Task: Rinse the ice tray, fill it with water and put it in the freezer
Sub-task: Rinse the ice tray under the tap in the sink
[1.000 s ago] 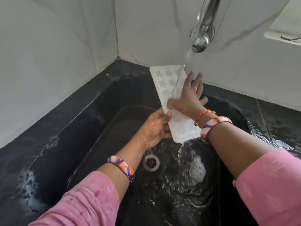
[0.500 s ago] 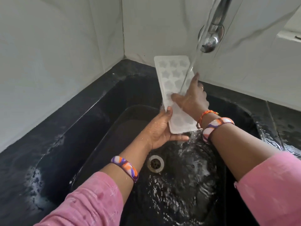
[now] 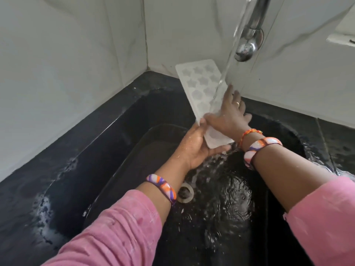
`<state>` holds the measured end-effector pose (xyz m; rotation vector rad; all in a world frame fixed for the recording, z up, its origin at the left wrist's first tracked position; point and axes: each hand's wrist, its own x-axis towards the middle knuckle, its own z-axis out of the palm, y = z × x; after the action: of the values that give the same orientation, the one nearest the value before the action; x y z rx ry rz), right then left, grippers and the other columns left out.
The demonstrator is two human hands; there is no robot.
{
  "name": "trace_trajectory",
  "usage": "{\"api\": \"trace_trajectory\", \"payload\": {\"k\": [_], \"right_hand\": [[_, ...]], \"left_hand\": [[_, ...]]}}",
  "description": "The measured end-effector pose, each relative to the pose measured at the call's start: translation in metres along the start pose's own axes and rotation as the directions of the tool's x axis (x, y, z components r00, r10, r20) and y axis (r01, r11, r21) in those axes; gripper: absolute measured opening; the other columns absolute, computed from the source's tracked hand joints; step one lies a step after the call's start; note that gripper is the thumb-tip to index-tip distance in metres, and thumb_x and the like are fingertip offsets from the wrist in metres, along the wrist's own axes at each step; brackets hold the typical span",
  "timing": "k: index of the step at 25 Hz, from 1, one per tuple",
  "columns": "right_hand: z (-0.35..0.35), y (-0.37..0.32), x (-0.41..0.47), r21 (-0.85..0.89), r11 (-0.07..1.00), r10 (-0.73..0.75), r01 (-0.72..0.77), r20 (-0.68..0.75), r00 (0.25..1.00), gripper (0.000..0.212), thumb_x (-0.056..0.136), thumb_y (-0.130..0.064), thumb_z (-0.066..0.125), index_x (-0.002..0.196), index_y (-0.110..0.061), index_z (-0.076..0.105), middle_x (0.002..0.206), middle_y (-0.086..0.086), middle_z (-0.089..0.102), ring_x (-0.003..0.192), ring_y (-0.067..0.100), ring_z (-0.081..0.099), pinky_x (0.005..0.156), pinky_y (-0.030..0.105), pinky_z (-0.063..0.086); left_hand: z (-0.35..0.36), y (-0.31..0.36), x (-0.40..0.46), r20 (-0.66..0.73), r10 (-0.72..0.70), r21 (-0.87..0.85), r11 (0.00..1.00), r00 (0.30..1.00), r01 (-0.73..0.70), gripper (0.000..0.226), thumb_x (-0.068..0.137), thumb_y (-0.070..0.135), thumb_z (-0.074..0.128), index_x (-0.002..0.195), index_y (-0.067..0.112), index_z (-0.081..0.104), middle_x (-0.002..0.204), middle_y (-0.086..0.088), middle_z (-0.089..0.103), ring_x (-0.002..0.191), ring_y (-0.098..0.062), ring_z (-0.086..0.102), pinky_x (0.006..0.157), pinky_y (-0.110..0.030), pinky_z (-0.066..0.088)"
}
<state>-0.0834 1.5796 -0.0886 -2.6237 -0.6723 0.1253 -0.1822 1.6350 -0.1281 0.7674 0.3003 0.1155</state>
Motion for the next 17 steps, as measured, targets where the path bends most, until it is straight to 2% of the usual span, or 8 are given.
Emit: {"api": "trace_trajectory", "payload": {"k": [2, 4, 7, 10, 12, 15, 17], "right_hand": [[0.006, 0.001, -0.002, 0.000, 0.999, 0.049, -0.049, 0.061, 0.997, 0.106, 0.077, -0.058, 0.054, 0.149, -0.025, -0.017, 0.160, 0.004, -0.009, 0.146, 0.033, 0.000, 0.111, 0.060, 0.010], [0.004, 0.000, 0.000, -0.023, 0.997, 0.079, -0.077, 0.124, 0.989, 0.112, 0.074, -0.064, 0.057, 0.148, -0.025, -0.018, 0.160, 0.008, -0.007, 0.146, 0.036, 0.005, 0.110, 0.060, 0.013], [0.006, -0.011, -0.002, -0.055, 0.998, 0.044, -0.043, 0.021, 0.999, 0.113, 0.072, -0.058, 0.062, 0.150, -0.023, -0.013, 0.160, 0.010, 0.000, 0.144, 0.036, 0.011, 0.108, 0.060, 0.019], [0.017, -0.011, -0.008, 0.016, 1.000, 0.020, -0.020, -0.012, 1.000, 0.107, 0.072, -0.060, 0.059, 0.150, -0.023, -0.004, 0.154, 0.011, 0.020, 0.137, 0.038, 0.029, 0.102, 0.056, 0.033], [0.018, -0.005, -0.010, 0.100, 0.995, 0.017, -0.018, 0.013, 1.000, 0.111, 0.070, -0.061, 0.063, 0.150, -0.023, -0.003, 0.149, 0.014, 0.029, 0.130, 0.039, 0.039, 0.098, 0.054, 0.042], [0.017, -0.003, -0.010, 0.102, 0.995, -0.008, 0.006, 0.018, 1.000, 0.116, 0.068, -0.059, 0.068, 0.150, -0.021, -0.005, 0.149, 0.014, 0.030, 0.130, 0.037, 0.040, 0.098, 0.053, 0.043], [0.014, -0.002, -0.011, 0.123, 0.992, -0.038, 0.036, 0.020, 0.999, 0.117, 0.069, -0.059, 0.068, 0.150, -0.021, -0.006, 0.151, 0.013, 0.028, 0.133, 0.036, 0.038, 0.101, 0.052, 0.042]], "left_hand": [[-0.006, 0.006, 0.000, -0.003, 0.020, 0.039, 0.999, 1.000, -0.020, 0.036, 0.100, 0.038, 0.033, 0.129, 0.020, 0.046, 0.114, -0.008, 0.063, 0.096, -0.027, 0.065, 0.074, -0.044, 0.058], [-0.014, 0.006, -0.003, -0.010, 0.002, 0.057, 0.998, 1.000, -0.002, 0.035, 0.099, 0.038, 0.034, 0.126, 0.021, 0.049, 0.117, -0.009, 0.063, 0.100, -0.028, 0.064, 0.074, -0.044, 0.058], [-0.018, 0.003, -0.007, -0.003, 0.004, 0.019, 1.000, 1.000, -0.004, 0.033, 0.099, 0.040, 0.034, 0.117, 0.020, 0.053, 0.112, -0.010, 0.064, 0.096, -0.029, 0.065, 0.072, -0.045, 0.058], [-0.024, 0.007, -0.008, -0.038, 0.012, 0.051, 0.999, 0.999, -0.010, 0.035, 0.099, 0.042, 0.032, 0.117, 0.021, 0.053, 0.110, -0.009, 0.065, 0.094, -0.027, 0.066, 0.077, -0.047, 0.056], [-0.025, 0.014, -0.007, -0.093, -0.032, 0.053, 0.998, 0.995, 0.037, 0.041, 0.098, 0.047, 0.031, 0.114, 0.019, 0.057, 0.108, -0.009, 0.066, 0.094, -0.026, 0.065, 0.082, -0.047, 0.054], [-0.011, 0.031, -0.001, -0.122, -0.076, -0.054, 0.996, 0.990, 0.069, 0.058, 0.094, 0.060, 0.021, 0.108, 0.020, 0.061, 0.106, -0.008, 0.067, 0.094, -0.028, 0.062, 0.087, -0.046, 0.047], [0.005, 0.036, 0.007, -0.246, -0.102, -0.006, 0.995, 0.964, 0.104, 0.071, 0.089, 0.069, 0.016, 0.110, 0.017, 0.061, 0.115, -0.010, 0.065, 0.101, -0.031, 0.062, 0.089, -0.046, 0.046]]}}
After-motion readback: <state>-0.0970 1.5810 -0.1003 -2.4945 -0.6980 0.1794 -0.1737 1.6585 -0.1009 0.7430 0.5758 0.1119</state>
